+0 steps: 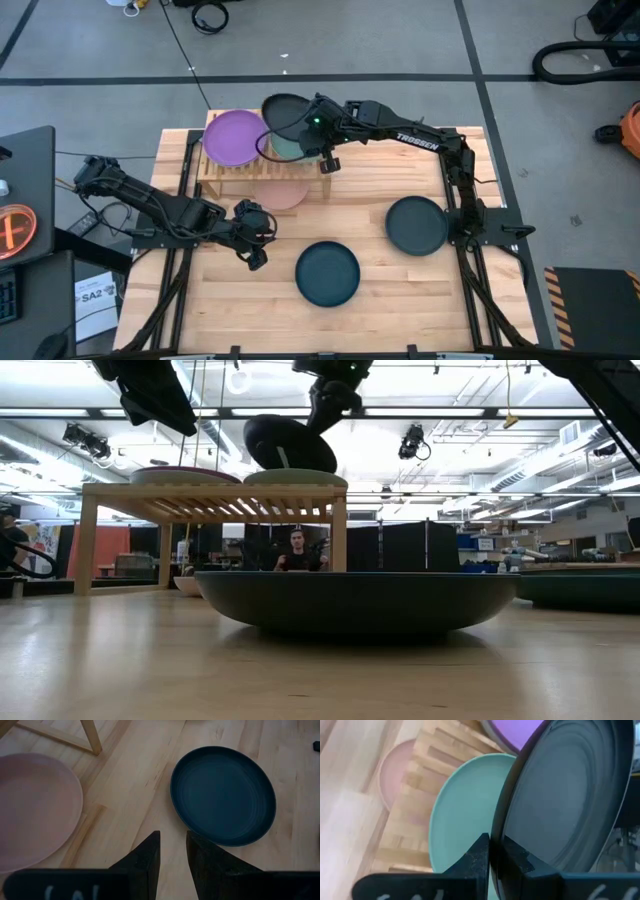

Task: Place and stack plates onto a shelf
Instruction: Stack the black plate on the top of the light green plate on the shelf

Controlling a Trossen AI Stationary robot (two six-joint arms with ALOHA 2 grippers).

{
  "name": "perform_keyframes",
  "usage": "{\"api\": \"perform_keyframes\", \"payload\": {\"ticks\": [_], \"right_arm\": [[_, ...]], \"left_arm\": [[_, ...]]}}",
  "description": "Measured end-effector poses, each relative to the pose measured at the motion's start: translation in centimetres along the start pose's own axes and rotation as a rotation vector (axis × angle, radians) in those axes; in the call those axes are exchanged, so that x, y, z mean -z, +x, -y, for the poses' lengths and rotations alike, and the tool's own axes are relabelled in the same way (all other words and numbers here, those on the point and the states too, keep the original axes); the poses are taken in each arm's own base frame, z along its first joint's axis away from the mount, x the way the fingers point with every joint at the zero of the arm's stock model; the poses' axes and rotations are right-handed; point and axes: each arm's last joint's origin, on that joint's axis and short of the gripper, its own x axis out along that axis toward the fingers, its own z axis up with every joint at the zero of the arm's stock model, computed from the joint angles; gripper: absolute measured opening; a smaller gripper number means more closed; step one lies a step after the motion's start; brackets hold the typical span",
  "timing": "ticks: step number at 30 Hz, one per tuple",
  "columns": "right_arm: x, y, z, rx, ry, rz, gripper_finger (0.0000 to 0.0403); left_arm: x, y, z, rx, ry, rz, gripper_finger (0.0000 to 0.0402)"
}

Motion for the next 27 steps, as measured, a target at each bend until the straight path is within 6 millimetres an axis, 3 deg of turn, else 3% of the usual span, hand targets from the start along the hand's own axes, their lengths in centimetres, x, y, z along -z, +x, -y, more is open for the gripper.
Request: {"api": "perform_keyframes", "payload": {"ticks": [27], "right_arm": [[1.0, -0.1, -0.9, -0.106, -0.047, -0.091, 0.0034]], "left_arm": [[0.0, 0.0, 0.0, 0.0, 0.0, 0.0, 0.01]]}}
